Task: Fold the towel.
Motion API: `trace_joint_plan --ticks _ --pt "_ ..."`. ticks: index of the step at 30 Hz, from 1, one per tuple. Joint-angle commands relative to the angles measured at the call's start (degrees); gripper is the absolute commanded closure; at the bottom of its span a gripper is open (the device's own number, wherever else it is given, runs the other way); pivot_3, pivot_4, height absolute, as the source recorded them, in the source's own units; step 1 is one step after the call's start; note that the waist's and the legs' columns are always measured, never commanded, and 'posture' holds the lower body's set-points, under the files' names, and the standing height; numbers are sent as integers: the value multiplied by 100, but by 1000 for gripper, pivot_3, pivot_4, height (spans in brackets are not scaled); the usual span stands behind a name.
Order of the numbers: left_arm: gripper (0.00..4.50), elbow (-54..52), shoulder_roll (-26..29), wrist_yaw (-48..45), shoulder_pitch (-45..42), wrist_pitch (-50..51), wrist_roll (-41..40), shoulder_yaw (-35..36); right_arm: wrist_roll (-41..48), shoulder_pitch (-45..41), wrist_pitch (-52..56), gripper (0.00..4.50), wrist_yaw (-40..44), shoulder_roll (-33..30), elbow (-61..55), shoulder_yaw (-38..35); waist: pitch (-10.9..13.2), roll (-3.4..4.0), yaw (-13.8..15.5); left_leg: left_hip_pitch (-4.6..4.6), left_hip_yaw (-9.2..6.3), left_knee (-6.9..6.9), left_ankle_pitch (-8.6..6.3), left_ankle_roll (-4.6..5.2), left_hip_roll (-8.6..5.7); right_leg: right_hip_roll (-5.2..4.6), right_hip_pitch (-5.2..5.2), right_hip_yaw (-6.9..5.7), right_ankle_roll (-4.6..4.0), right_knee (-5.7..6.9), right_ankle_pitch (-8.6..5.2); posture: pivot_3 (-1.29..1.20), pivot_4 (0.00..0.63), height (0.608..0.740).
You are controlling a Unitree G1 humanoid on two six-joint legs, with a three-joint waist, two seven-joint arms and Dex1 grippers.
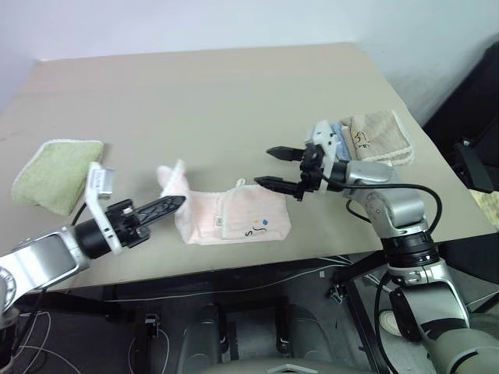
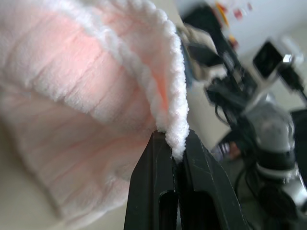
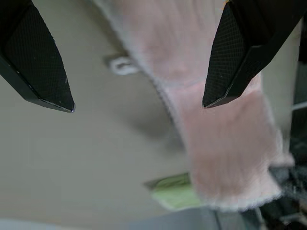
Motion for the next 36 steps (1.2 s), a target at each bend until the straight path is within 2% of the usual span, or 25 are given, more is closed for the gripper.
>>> trace_joint_plan --ticks 1,4,11,20,24,34,36 --pt "4481 264 -82 -434 -558 177 502 -624 20 -178 -102 0 -261 -143 25 -388 0 0 -4 0 7 1 1 -1 2 3 -1 1 1 0 0 0 150 740" --pt "4481 533 -207 -993 -1093 300 1347 -1147 -47 -172 -163 0 -427 -255 55 -524 0 -1 8 1 6 5 7 -4 2 9 2 -1 4 10 1 0 150 740" --pt "4481 1244 -857 -2108 -2205 548 2490 -1978 38 100 -27 0 -753 -485 -296 -811 2 -1 17 2 1 22 17 9 2 10 10 -1 16 24 6 0 150 740" --pt "4481 1710 -1778 -2645 -3139 931 3509 -2573 149 488 235 0 -1282 -525 -777 -1127 2 -1 10 6 -10 30 20 13 2 12 18 -2 26 34 10 0 150 740" --pt "4481 1713 -1940 -2969 -3264 1078 3916 -2764 133 560 243 0 -1389 -539 -817 -1156 2 -2 3 6 -12 37 21 13 2 13 22 -2 27 35 10 0 150 740" --pt "4481 1713 -2339 -3219 -3175 1136 4537 -2692 2 482 120 0 -1569 -526 -621 -1101 2 -2 9 7 -19 42 21 15 1 13 28 -3 28 37 10 0 150 740" --pt "4001 1670 -2398 -3211 -3114 1124 4593 -2619 20 426 107 0 -1618 -456 -567 -1099 2 -2 8 7 -20 42 21 15 2 13 29 -4 28 37 10 0 150 740"
